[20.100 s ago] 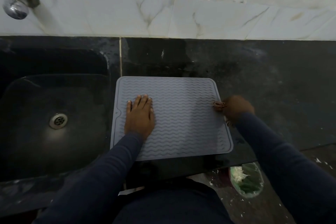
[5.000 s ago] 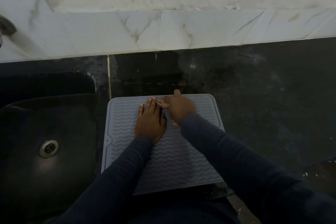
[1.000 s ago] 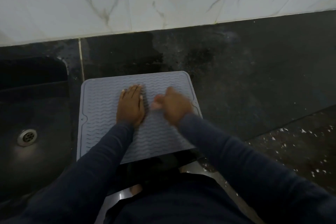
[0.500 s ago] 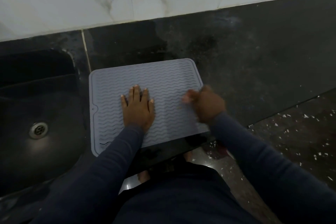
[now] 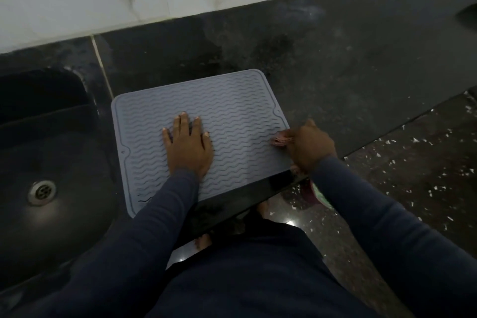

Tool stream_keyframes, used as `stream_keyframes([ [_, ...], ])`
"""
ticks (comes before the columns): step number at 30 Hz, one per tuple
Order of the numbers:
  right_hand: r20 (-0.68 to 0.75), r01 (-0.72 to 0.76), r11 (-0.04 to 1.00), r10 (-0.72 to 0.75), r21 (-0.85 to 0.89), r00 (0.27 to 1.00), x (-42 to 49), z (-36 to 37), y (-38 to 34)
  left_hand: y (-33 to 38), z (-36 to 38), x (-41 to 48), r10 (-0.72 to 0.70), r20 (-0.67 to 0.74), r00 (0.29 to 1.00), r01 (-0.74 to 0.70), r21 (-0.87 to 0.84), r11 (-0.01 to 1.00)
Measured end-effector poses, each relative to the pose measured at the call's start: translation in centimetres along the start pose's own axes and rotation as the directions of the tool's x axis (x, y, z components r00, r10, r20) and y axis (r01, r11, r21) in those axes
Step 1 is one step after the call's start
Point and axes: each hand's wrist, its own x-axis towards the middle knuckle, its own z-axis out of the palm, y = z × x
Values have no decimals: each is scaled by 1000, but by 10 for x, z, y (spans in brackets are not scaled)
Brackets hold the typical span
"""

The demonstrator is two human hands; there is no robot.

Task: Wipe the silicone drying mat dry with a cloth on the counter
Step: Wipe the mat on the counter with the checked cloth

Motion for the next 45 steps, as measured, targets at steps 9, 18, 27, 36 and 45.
stream_keyframes([
  [9, 154, 329, 941, -338, 84, 928, -44, 52, -28, 0, -1, 0, 1, -22, 1000, -1, -8, 1000],
  [18, 5, 105, 993, -106, 47, 994, -16, 15, 18, 1, -6, 0, 9, 28, 1000, -9, -11, 1000],
  [27, 139, 273, 946, -298, 176, 944, -59, 49, -32, 1, -4, -1, 4, -8, 1000, -5, -17, 1000],
  [36, -10, 36, 993, -35, 114, 999, -26, 26, 10, 1, -7, -1, 13, 24, 1000, -12, -16, 1000],
  [45, 90, 64, 978, -83, 196, 992, -26, 45, -18, -2, -3, -1, 10, 17, 1000, -9, -16, 1000],
])
